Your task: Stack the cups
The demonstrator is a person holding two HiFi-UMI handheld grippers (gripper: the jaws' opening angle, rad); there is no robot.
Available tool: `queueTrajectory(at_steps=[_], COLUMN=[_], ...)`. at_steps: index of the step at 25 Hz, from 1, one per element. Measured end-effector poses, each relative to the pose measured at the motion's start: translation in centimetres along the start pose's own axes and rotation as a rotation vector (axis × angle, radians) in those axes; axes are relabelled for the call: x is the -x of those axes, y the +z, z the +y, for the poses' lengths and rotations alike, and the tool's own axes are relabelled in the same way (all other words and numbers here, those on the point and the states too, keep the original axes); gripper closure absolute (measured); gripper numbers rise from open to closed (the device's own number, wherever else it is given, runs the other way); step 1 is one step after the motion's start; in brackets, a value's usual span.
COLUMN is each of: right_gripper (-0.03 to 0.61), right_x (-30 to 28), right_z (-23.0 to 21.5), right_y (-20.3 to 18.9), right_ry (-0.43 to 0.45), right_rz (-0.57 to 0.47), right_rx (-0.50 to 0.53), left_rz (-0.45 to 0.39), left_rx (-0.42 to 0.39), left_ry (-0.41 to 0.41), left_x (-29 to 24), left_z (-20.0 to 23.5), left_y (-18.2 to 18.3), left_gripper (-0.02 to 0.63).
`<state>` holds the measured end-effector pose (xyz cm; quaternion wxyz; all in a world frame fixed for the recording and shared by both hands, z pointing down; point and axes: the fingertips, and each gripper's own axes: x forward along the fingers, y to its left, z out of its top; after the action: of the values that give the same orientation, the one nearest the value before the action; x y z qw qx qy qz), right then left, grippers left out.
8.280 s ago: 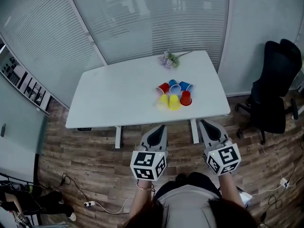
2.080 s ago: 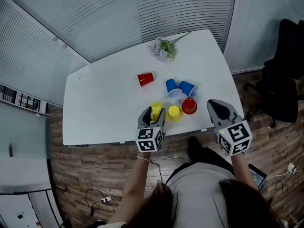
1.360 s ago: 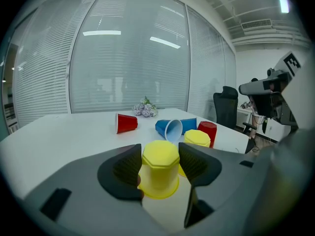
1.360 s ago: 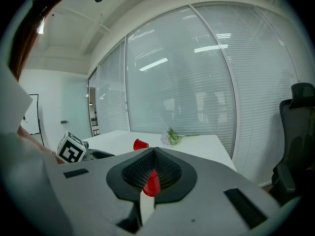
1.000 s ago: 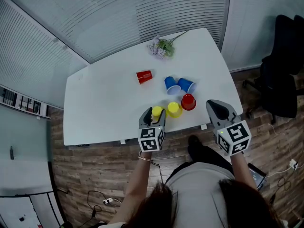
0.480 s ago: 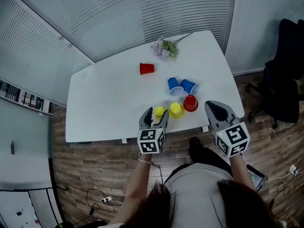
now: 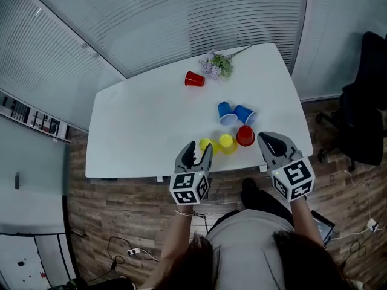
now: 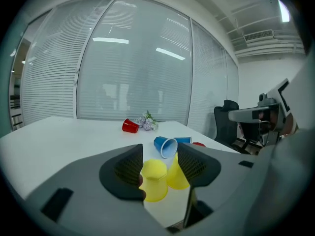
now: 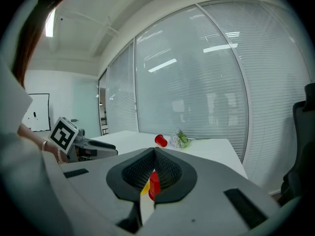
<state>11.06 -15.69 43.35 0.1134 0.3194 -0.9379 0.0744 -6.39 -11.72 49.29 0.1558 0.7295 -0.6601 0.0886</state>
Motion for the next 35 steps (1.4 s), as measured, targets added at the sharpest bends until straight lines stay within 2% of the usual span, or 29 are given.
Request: queueTrajectory(at_steps=[8, 12, 15, 19, 24, 29, 35], right_gripper=[0.551, 0.551, 0.551, 0.551, 0.551, 0.551, 0.551], right_x=[-1.5, -2.2, -2.6, -3.2, -4.3, -5.0, -5.9], right_z=[-0.3, -0.9, -1.5, -2.3, -3.3, -3.8, -4.2], right_y=[0.6, 1.0, 1.4, 1.8, 1.7, 2.0, 2.1], right_ry=[0.041, 0.058, 0.082, 0.135, 0.170, 0.184, 0.204], right_rz=[-0.018, -0.012, -0.006, 0.008, 0.033, 0.028, 0.061], right_rx=[0.058, 0.071, 0.056, 0.017, 0.039, 0.096, 0.081], left_rz=[-0.022, -0.028, -0.028, -0.012, 0.015, 0.052, 0.093], left_rx=[0.036, 0.050, 0.055, 0.076, 0.102, 0.115, 0.131], left_ry=[0.040, 0.064, 0.074, 0.090, 0.102, 0.081, 0.043], left_x=[0.2, 0.1, -0.3, -1.0, -1.3, -1.5, -2.0], left_z=[0.2, 0.4, 0.5, 0.8, 1.2, 1.3, 1.7], left_y=[1.3, 2.1, 2.9, 3.4, 4.1, 4.8, 6.0], left_gripper=[0.471, 0.537, 0.561, 0.566, 0.577, 0.577, 0.577])
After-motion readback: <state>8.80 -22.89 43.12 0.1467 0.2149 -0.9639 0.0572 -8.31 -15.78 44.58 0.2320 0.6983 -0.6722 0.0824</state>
